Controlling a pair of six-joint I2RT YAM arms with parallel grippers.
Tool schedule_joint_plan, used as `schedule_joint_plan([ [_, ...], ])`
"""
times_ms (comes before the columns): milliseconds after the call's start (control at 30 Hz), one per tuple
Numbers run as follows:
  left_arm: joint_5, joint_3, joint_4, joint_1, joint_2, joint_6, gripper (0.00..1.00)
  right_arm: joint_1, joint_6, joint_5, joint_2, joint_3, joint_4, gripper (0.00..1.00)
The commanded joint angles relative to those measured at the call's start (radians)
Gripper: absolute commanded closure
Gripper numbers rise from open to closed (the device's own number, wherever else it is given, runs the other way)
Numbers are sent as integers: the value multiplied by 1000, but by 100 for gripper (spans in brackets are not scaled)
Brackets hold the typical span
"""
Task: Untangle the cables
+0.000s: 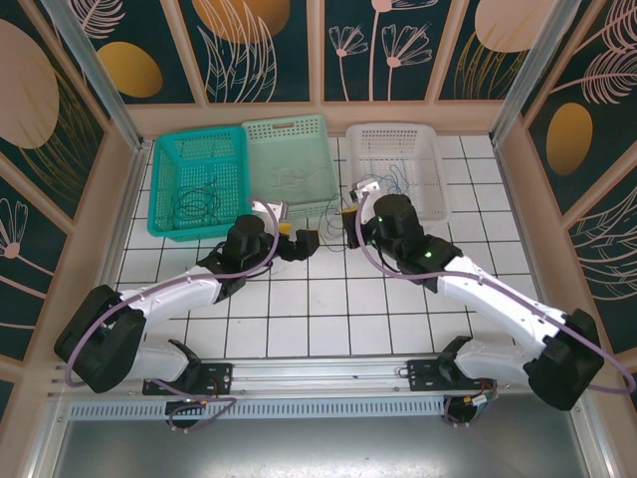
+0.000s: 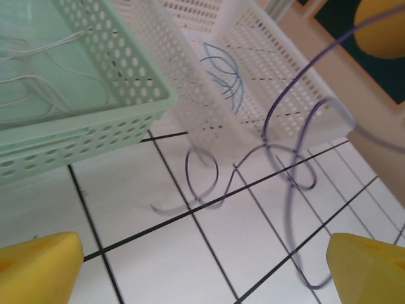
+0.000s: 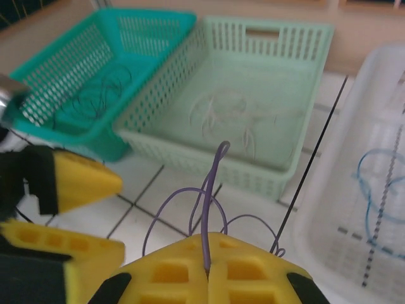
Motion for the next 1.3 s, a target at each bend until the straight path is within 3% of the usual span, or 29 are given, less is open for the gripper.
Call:
schedule_joint_plan([
  [0, 70, -2, 98, -3, 16, -28, 2, 25, -64, 79, -63, 42, 16, 100],
  [167, 81, -6, 128, -4, 4, -28, 2, 25, -41, 49, -125, 47, 89, 100],
  [433, 146, -54, 227, -4, -59, -35, 6, 25, -3, 47, -98, 28, 106, 100],
  [633, 179, -79, 213, -4, -52, -2, 17, 0, 47, 18, -94, 17, 136, 100],
  [800, 182, -101, 216, -4, -22, 9, 18, -77, 144, -129, -110, 6, 180, 100],
  [1000, 106, -76, 164, -4, 3, 67, 14, -199, 310, -341, -112, 9, 212, 100],
  [1267, 108, -18, 176, -4, 88, 82, 13, -246, 438, -476, -110, 21, 249, 100],
])
